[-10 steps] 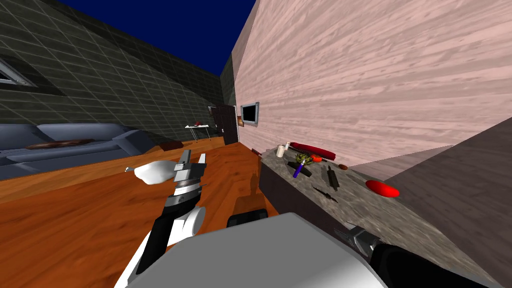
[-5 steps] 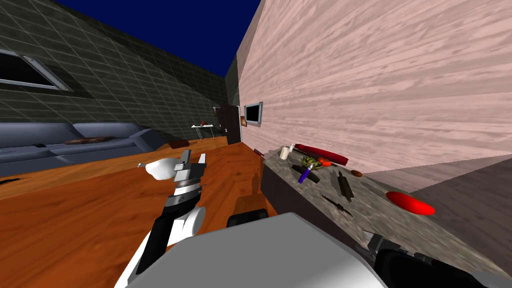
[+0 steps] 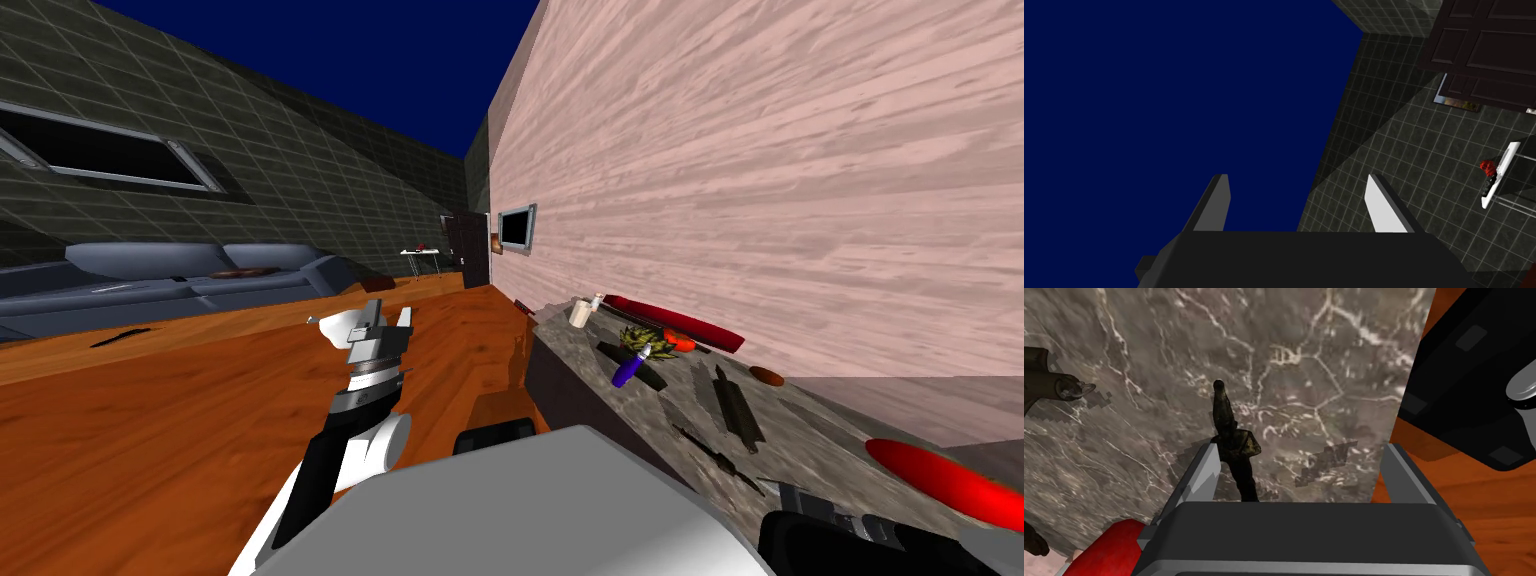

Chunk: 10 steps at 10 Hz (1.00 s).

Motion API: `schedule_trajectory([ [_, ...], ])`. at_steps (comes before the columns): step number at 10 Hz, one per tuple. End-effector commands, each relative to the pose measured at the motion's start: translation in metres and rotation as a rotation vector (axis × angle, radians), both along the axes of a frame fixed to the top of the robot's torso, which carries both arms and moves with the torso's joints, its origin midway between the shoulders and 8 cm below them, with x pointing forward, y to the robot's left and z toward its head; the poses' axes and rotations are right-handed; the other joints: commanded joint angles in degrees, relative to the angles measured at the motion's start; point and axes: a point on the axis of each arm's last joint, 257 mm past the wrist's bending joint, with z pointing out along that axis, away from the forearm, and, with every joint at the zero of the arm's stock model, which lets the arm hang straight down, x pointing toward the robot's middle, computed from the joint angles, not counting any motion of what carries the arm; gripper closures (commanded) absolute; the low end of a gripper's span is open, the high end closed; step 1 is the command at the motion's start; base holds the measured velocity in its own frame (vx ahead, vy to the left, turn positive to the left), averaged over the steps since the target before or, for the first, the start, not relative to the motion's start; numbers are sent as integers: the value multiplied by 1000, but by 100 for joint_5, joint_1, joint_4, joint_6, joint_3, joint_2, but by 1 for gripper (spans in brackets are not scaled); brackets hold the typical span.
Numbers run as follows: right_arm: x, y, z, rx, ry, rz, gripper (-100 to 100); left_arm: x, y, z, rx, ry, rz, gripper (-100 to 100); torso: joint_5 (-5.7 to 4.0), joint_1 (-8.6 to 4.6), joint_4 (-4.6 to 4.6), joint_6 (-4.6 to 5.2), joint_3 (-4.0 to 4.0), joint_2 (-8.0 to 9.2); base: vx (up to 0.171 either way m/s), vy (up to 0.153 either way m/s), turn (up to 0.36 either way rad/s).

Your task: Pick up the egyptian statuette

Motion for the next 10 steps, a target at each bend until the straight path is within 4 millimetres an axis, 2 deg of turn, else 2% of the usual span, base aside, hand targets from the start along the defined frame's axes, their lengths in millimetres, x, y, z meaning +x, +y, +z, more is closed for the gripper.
schedule_trajectory([
  [1,-6,-2,0,-7,48,48,-100,0,0,0,0,0,0,0,0,0,0,0,0,0,72,-96,134],
  [4,-16,7,-4,14,120,119,-100,0,0,0,0,0,0,0,-3,-4,2,3,6,10,58,-88,111],
  [5,-13,3,-2,6,103,102,-100,0,0,0,0,0,0,0,-3,-7,2,2,5,8,29,-48,41],
  [6,-13,3,-2,8,105,106,0,0,0,0,0,0,0,0,-1,8,5,7,11,18,6,-9,-3],
  [7,-19,8,-9,7,104,99,-100,0,0,0,0,0,0,0,4,23,7,7,17,28,16,-22,41],
  [10,-29,16,-22,7,103,90,-100,0,0,0,0,0,0,0,2,15,8,8,18,30,19,-40,37],
])
